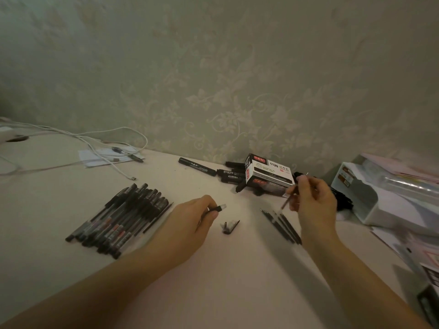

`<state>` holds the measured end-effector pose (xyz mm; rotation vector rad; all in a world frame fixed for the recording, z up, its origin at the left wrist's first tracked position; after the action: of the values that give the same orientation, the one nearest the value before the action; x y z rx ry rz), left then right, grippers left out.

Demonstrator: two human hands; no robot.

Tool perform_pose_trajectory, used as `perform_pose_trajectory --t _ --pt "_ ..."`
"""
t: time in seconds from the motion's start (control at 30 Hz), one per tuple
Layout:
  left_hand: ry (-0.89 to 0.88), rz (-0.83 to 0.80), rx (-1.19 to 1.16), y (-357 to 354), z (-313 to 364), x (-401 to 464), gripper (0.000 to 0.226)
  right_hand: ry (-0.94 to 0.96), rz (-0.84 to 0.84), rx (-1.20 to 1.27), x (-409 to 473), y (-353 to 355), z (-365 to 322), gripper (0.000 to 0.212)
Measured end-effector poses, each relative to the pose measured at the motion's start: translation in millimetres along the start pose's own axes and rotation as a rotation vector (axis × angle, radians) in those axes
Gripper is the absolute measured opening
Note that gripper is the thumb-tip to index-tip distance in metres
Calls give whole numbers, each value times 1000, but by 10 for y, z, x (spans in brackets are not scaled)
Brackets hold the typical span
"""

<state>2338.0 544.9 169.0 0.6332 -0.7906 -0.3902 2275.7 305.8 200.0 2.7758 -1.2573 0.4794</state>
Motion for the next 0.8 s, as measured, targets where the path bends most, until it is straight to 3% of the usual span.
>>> perform_pose_trajectory --t 0.13,0.3,0.5,0.63,0.8 --pt "7 7 11 -9 -15 11 11 136 -200 -572 85 47 43 8" --pt "35 18 70 -6 -56 25 9 319 -359 -1010 -89 -99 247 10" --pt "37 16 84 -16 -68 29 9 362 -408 -1221 -82 -128 329 19" --pt "49 16 107 -24 -87 27 10 399 -352 -1219 -90 -113 294 19" --pt "212 77 257 159 -194 57 13 431 -318 -1184 -118 -103 247 24"
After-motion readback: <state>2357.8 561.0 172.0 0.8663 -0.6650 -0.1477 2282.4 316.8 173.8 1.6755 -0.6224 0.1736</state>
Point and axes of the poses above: each hand's wrist, its own x-axis towards the middle knuckle, its own y-axis out of the back of the hand, z = x × y, the point moved 3 cm from there along x, towards the middle knuckle, and after that the axes turned 1 degree about -z, right-handed, at the moved point
